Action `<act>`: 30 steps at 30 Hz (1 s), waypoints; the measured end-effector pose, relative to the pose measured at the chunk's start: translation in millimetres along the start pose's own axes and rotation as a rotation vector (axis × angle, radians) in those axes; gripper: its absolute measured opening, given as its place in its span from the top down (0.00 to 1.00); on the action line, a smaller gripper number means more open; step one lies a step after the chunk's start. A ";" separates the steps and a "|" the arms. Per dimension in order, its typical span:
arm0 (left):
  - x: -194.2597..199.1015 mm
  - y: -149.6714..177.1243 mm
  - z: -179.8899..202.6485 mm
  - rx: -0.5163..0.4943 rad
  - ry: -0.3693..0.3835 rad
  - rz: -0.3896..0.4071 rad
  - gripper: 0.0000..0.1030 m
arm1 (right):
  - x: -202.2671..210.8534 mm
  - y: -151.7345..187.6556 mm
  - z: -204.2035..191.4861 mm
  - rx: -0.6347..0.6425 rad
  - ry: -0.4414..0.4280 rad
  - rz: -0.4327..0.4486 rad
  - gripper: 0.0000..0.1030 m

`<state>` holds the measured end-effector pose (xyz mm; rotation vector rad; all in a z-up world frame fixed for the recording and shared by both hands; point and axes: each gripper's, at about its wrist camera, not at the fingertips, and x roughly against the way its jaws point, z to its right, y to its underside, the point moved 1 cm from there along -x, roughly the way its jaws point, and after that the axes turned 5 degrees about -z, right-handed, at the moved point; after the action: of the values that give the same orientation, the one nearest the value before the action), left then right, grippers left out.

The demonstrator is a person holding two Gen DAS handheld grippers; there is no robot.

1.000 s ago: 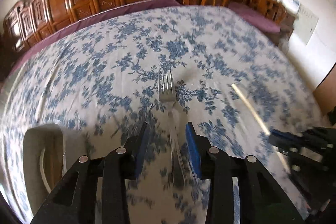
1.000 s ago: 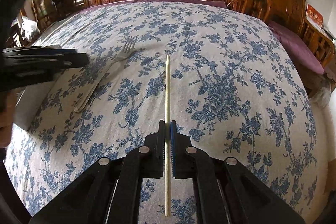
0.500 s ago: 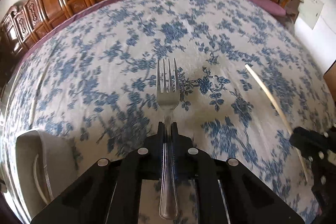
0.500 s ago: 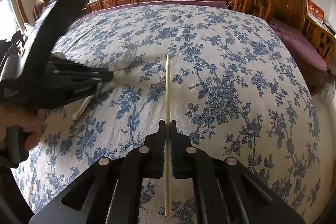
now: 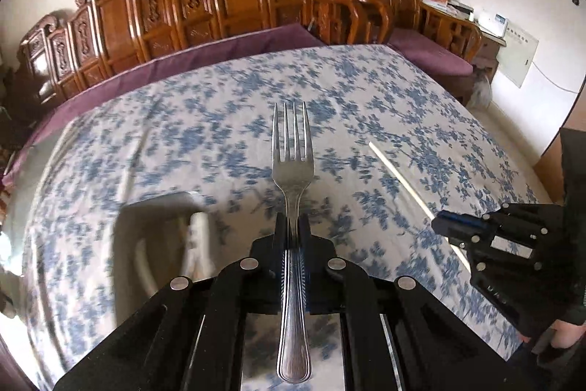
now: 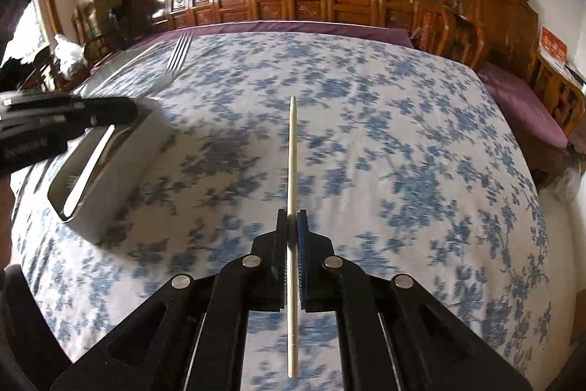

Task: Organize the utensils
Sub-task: 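Carry the metal fork into the grey tray and open the left tool while the right carries the chopstick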

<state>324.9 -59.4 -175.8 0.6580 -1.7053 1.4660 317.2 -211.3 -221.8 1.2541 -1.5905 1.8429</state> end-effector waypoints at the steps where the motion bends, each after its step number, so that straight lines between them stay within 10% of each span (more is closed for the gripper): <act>1: 6.3 2.1 -7.0 0.001 -0.010 0.004 0.94 | 1.1 -1.5 -7.2 0.007 -0.006 0.001 0.94; 30: -33.9 42.6 -121.3 0.109 -0.083 -0.153 0.85 | 1.3 -43.5 -131.2 0.137 -0.118 0.002 0.94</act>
<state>337.2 63.9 -223.9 0.8991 -1.6072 1.4475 302.5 -77.8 -189.3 1.4462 -1.5473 1.9397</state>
